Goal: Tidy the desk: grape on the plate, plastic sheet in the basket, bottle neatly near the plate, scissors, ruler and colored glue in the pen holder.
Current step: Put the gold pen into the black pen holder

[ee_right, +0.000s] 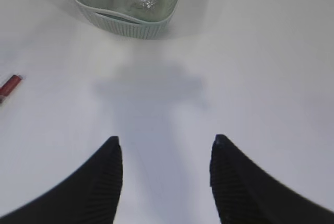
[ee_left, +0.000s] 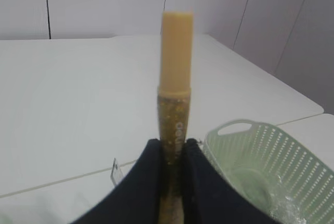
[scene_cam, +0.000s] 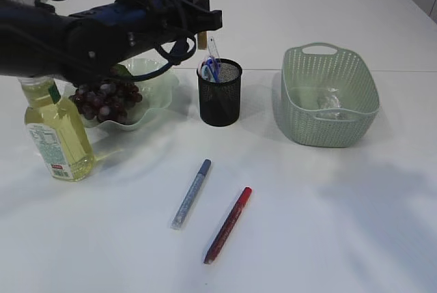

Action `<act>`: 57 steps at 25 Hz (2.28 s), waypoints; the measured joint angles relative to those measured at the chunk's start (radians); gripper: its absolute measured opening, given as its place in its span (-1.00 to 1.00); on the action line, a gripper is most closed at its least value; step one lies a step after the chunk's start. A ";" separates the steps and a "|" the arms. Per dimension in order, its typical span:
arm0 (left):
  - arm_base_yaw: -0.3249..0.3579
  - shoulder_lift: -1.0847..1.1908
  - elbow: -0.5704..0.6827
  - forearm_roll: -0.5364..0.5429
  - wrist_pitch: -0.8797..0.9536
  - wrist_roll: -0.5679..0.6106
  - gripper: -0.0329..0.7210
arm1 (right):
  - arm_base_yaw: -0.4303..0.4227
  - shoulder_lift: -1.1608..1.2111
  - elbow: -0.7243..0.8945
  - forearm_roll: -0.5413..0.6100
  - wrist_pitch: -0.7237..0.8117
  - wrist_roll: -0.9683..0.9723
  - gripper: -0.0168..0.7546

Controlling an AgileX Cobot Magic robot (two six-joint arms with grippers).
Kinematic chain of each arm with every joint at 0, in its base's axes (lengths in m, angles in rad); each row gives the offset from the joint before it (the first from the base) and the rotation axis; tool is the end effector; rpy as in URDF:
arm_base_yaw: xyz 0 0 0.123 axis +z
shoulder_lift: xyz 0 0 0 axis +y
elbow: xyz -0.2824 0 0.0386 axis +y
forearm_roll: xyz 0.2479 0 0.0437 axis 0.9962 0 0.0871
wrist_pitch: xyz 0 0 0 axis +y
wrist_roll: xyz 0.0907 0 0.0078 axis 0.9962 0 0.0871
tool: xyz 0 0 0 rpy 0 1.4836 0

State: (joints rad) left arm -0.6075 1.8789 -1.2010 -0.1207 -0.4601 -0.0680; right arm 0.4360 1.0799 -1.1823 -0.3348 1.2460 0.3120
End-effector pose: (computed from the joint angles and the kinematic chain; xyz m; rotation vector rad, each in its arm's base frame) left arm 0.3583 -0.2432 0.2467 0.3312 1.7015 -0.5361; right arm 0.1813 0.0532 0.3844 -0.1872 2.5319 -0.1680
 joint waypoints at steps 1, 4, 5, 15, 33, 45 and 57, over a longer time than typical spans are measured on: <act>0.000 0.020 -0.024 0.004 0.000 0.000 -0.74 | 0.000 0.000 0.002 0.000 0.000 0.005 0.16; 0.000 0.086 -0.108 0.010 0.002 -0.001 -0.74 | 0.000 0.000 0.002 0.002 0.000 0.011 0.16; 0.000 0.109 -0.133 0.011 0.004 -0.001 -0.74 | 0.000 0.000 0.002 0.002 0.000 0.012 0.16; 0.000 0.270 -0.261 0.018 0.033 -0.003 -0.74 | 0.000 0.025 0.002 -0.023 0.002 0.016 0.16; 0.008 0.347 -0.269 0.018 -0.021 -0.019 -0.74 | 0.000 0.028 0.002 -0.032 0.002 0.017 0.16; 0.010 0.378 -0.324 0.018 -0.009 -0.024 -0.74 | 0.000 0.028 0.002 -0.032 0.002 0.018 0.16; 0.010 0.382 -0.324 0.018 0.029 -0.026 -0.74 | 0.000 0.028 0.002 -0.032 0.002 0.018 0.16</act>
State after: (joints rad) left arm -0.5975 2.2613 -1.5254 -0.1025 -0.4310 -0.0942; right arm 0.4360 1.1082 -1.1808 -0.3666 1.2485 0.3303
